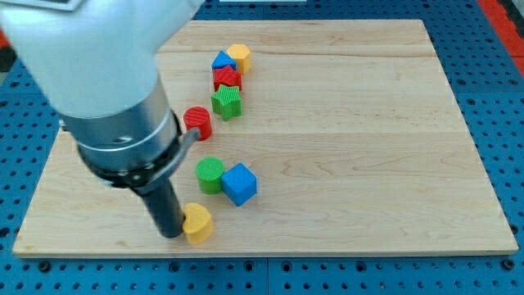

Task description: Move yellow heart to the bottom right

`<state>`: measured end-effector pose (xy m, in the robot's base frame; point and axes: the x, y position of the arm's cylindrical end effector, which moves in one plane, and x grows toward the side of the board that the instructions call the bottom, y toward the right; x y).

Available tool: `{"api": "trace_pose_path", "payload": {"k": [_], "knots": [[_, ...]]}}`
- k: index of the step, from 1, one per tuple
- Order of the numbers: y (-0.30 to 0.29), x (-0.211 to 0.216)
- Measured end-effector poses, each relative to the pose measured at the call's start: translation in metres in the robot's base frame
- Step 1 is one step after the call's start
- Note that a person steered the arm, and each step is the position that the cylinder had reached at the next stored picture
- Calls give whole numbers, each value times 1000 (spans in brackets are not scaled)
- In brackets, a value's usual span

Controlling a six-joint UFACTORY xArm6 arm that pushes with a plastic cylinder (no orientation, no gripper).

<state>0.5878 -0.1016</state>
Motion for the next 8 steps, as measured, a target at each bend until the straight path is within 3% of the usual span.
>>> {"api": "trace_pose_path", "payload": {"k": [8], "knots": [[250,-5]]}}
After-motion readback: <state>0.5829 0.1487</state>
